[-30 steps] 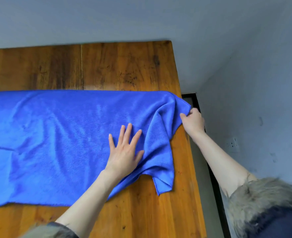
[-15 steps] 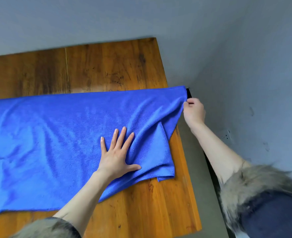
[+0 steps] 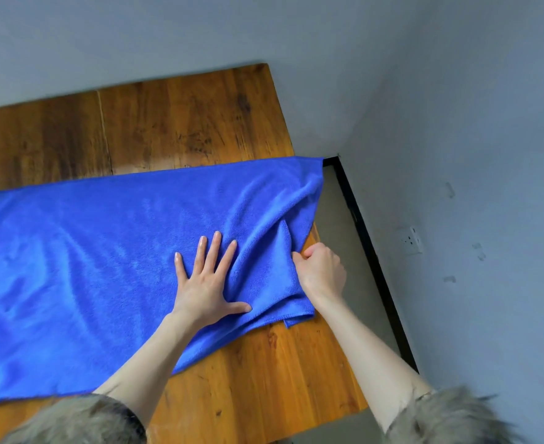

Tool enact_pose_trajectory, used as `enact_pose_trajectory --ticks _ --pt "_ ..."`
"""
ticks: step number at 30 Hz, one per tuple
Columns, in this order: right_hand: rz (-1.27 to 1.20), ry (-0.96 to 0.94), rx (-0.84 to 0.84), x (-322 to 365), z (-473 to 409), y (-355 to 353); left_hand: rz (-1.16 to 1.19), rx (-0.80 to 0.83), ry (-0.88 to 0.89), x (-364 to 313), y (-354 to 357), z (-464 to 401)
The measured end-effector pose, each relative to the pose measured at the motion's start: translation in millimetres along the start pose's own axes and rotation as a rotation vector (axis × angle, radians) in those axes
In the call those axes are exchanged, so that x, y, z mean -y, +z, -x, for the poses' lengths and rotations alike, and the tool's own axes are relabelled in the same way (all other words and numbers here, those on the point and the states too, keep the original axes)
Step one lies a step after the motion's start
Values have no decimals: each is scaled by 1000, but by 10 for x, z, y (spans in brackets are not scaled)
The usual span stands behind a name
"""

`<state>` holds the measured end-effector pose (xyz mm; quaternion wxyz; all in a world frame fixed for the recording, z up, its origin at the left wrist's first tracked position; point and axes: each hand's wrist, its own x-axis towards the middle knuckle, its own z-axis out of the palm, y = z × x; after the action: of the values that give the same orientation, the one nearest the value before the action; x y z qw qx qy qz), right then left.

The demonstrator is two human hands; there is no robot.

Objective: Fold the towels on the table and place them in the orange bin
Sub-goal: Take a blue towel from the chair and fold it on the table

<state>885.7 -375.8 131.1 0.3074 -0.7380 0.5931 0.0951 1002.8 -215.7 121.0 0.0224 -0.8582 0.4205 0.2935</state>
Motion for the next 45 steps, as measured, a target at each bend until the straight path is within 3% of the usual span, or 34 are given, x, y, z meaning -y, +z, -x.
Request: enact_pose_trajectory --ticks 7,13,19,21,24,27,35,38,41,45 --pt "-47 12 21 70 -71 -58 -7 -13 4 -14 1 -17" --pt "-151 94 -7 -309 -299 -419 -17 -34 5 -14 3 -6" --pt "-391 4 84 -492 -366 -555 -45 -211 69 -193 49 151" --pt "-513 12 178 -481 -335 -559 -34 -334 175 -309 143 231" --pt "-615 68 400 -504 -246 -569 -39 -350 321 -510 288 342" --pt "-427 -27 438 -574 -136 -594 -106 -239 324 -579 424 396" --pt "108 -246 255 -797 32 -642 -123 -142 281 -595 425 388" --pt "60 -226 287 -748 68 -679 0 -194 313 -668 453 429" --pt "-240 -106 375 -607 145 -705 246 -259 365 -769 486 498" --pt "-517 27 466 -407 225 -623 697 -137 179 -977 317 653"
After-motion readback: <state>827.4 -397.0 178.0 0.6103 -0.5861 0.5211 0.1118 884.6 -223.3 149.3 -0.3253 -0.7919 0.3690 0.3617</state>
